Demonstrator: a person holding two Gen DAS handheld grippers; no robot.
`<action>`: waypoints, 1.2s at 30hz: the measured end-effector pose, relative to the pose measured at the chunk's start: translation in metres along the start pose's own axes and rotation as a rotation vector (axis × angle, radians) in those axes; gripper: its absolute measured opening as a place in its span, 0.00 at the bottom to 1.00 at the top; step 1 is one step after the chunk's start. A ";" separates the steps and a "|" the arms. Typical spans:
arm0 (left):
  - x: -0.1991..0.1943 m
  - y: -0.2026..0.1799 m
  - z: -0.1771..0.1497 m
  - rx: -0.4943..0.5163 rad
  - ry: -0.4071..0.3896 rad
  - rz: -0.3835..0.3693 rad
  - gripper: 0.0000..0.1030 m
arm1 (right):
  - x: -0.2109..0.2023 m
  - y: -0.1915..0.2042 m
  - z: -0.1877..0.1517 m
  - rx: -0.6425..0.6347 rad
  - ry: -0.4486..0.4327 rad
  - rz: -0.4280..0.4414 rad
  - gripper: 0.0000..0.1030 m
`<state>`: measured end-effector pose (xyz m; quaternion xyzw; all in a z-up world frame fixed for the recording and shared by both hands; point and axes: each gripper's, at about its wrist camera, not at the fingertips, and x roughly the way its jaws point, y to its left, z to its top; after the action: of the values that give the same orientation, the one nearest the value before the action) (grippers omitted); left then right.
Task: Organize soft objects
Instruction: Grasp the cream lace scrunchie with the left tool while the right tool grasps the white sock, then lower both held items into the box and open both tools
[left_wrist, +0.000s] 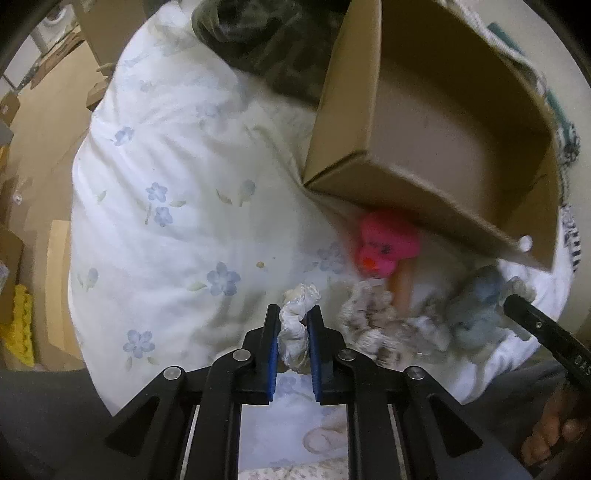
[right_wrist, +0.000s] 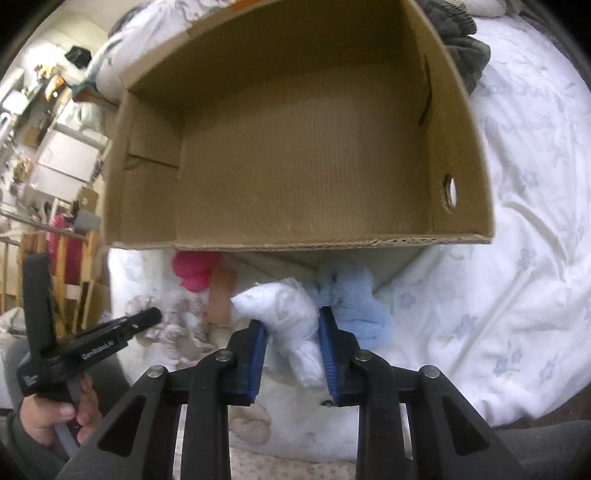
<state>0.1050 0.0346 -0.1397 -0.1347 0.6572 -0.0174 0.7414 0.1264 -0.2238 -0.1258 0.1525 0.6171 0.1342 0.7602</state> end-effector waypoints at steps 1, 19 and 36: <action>-0.008 0.001 -0.002 0.003 -0.016 -0.013 0.12 | -0.006 -0.001 -0.001 0.002 -0.012 0.013 0.28; -0.120 -0.059 0.057 0.166 -0.302 -0.060 0.12 | -0.067 0.007 0.041 -0.011 -0.216 0.139 0.28; -0.037 -0.106 0.082 0.310 -0.293 0.036 0.12 | 0.001 -0.001 0.052 -0.006 -0.104 0.076 0.28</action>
<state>0.1968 -0.0454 -0.0722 -0.0088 0.5339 -0.0852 0.8412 0.1776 -0.2278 -0.1174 0.1806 0.5700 0.1567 0.7861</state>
